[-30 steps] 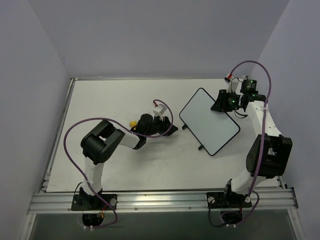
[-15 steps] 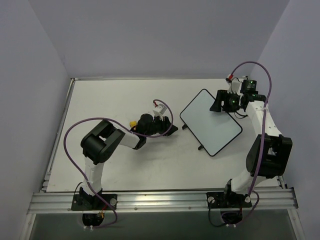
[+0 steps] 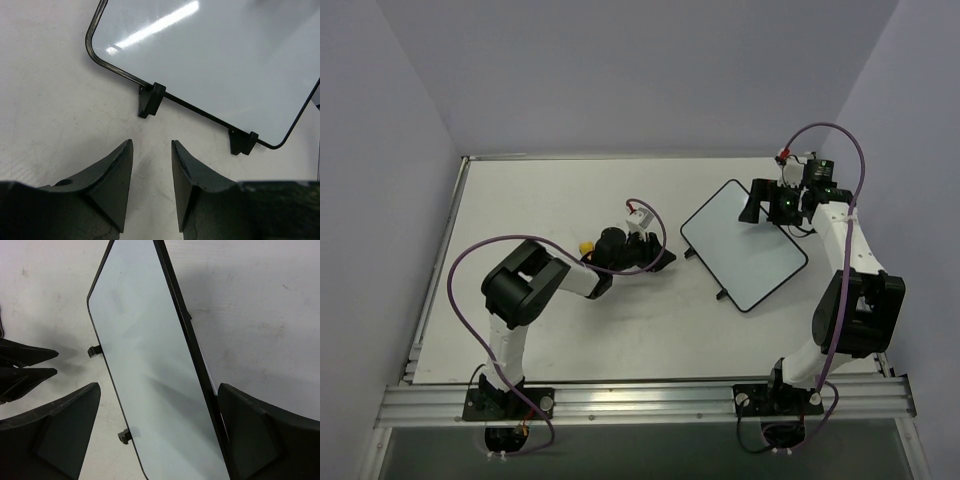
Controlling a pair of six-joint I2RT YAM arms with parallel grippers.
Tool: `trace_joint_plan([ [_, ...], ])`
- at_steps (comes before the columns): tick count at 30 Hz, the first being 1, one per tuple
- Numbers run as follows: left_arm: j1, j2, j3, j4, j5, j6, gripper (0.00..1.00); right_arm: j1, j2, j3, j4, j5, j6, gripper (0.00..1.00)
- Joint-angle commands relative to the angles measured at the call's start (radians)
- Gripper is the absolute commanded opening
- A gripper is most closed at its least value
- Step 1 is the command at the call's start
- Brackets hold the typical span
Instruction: Erase the whiteboard
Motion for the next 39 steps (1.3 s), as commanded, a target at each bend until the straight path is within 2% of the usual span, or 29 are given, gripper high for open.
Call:
trace_joint_plan([
  [1, 0.003, -0.02, -0.014, 0.052, -0.004, 0.013, 0.45, -0.002, -0.058, 0.035, -0.027, 0.046, 0.023, 1.0],
  [15, 0.017, -0.078, -0.034, 0.011, -0.024, 0.038, 0.45, -0.002, -0.132, 0.16, -0.034, 0.221, 0.073, 1.0],
  [20, 0.029, -0.176, -0.033, -0.083, -0.075, 0.055, 0.45, -0.001, -0.155, 0.242, 0.006, 0.213, 0.252, 1.0],
  [22, 0.031, -0.234, -0.01, -0.187, -0.102, 0.055, 0.46, 0.005, -0.156, 0.253, 0.04, 0.172, 0.294, 1.0],
  [26, 0.031, -0.376, 0.035, -0.398, -0.209, 0.039, 0.49, 0.098, -0.2, 0.197, 0.147, 0.152, 0.354, 1.0],
  [30, 0.031, -0.559, 0.133, -0.754, -0.317, 0.025, 0.57, 0.161, -0.257, 0.082, 0.337, 0.081, 0.414, 1.0],
  [34, 0.041, -0.692, 0.231, -1.006, -0.418, 0.027, 0.76, 0.227, -0.308, -0.04, 0.497, 0.057, 0.474, 1.0],
  [39, 0.064, -0.834, 0.312, -1.248, -0.46, 0.047, 0.89, 0.28, -0.368, -0.155, 0.606, 0.057, 0.491, 1.0],
])
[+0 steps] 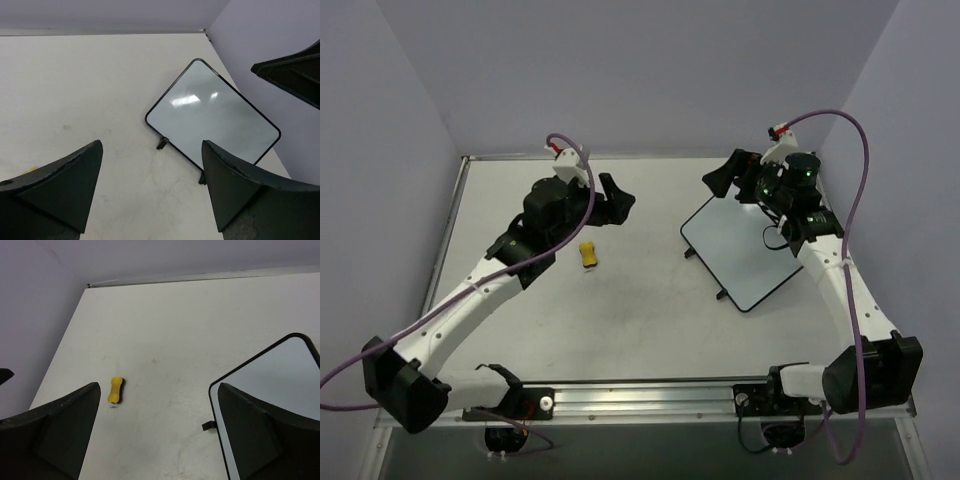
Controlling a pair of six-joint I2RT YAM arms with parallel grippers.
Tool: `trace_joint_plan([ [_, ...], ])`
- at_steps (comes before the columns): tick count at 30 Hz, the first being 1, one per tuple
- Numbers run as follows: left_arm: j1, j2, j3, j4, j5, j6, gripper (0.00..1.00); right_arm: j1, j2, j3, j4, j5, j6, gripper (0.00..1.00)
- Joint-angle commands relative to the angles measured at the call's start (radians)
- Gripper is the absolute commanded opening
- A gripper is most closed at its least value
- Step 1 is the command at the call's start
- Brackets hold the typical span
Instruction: Erase the whiteboard
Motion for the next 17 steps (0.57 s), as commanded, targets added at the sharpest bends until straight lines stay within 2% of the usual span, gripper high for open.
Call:
trace_joint_plan([
  [1, 0.021, -0.072, 0.079, -0.288, -0.088, 0.025, 0.89, 0.029, -0.057, -0.043, 0.159, -0.024, 0.039, 1.0],
  [6, 0.044, -0.143, 0.147, -0.423, -0.117, 0.078, 0.93, 0.038, -0.081, -0.068, 0.158, -0.015, 0.034, 1.0],
  [17, 0.083, -0.178, 0.179, -0.475, -0.116, 0.109, 0.94, 0.048, -0.109, -0.086, 0.153, -0.018, -0.004, 1.0],
])
